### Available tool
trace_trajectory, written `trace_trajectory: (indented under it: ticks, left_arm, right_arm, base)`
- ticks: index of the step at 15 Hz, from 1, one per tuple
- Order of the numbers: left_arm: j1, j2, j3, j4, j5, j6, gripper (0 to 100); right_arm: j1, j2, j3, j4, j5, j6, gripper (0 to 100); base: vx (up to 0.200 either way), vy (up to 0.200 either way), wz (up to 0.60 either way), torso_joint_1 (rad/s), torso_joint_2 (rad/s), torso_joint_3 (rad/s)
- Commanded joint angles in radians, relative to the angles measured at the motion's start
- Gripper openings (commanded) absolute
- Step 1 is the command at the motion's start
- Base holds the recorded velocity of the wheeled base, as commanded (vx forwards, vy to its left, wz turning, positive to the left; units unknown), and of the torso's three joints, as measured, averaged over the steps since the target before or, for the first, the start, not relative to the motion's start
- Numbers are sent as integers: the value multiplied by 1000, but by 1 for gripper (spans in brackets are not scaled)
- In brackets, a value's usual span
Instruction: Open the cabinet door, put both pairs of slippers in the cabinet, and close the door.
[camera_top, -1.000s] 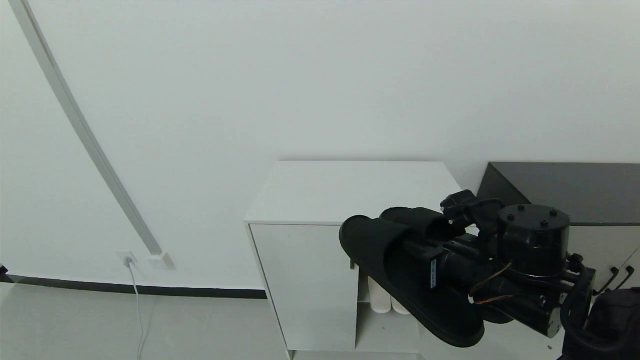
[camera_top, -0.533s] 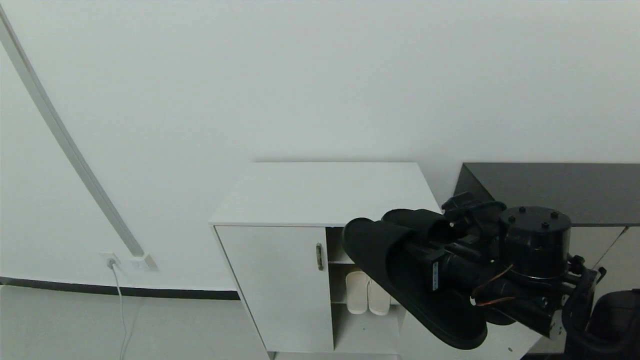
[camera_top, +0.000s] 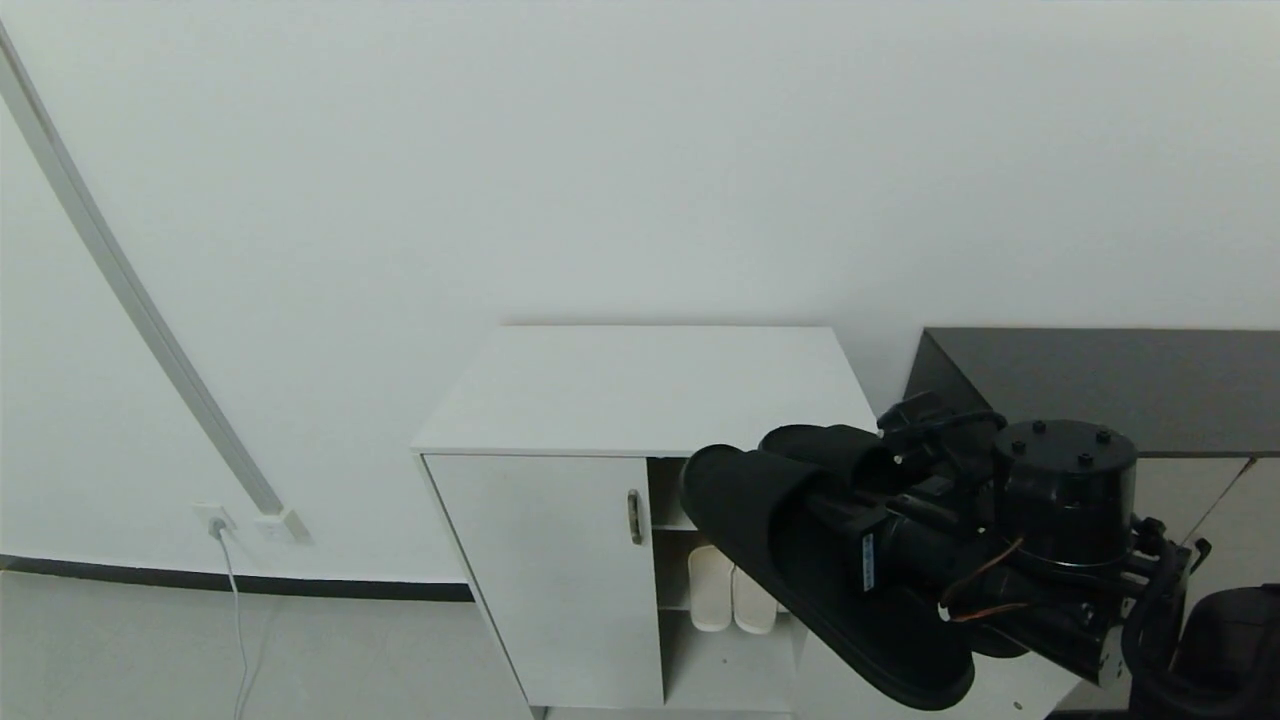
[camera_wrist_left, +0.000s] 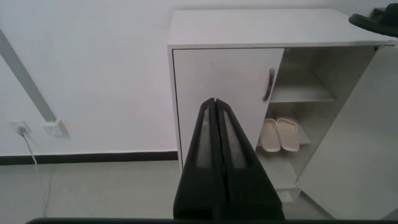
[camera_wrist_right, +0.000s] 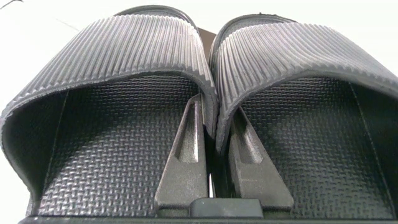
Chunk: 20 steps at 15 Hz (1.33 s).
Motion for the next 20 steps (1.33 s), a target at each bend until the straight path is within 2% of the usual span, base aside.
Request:
trace_trajectory:
  ticks: [1, 5, 9, 20]
  left_arm:
    - [0, 2, 0, 0, 0, 0, 0]
    - [0, 2, 0, 0, 0, -1, 0]
    - [0, 2, 0, 0, 2, -3, 0]
    - [0, 2, 0, 0, 2, -3, 0]
  right_arm:
    - [2, 2, 1, 0, 0, 0, 0]
    - [10, -2, 7, -2, -3, 0, 0]
    - [33, 3, 47, -65, -6, -1, 0]
    - [37, 3, 56, -65, -6, -4, 0]
  base:
    - [0, 0, 0, 0, 0, 0]
    - [0, 0, 0, 0, 0, 0]
    - [0, 0, 0, -24, 48, 31]
    - [0, 0, 0, -176, 408, 228]
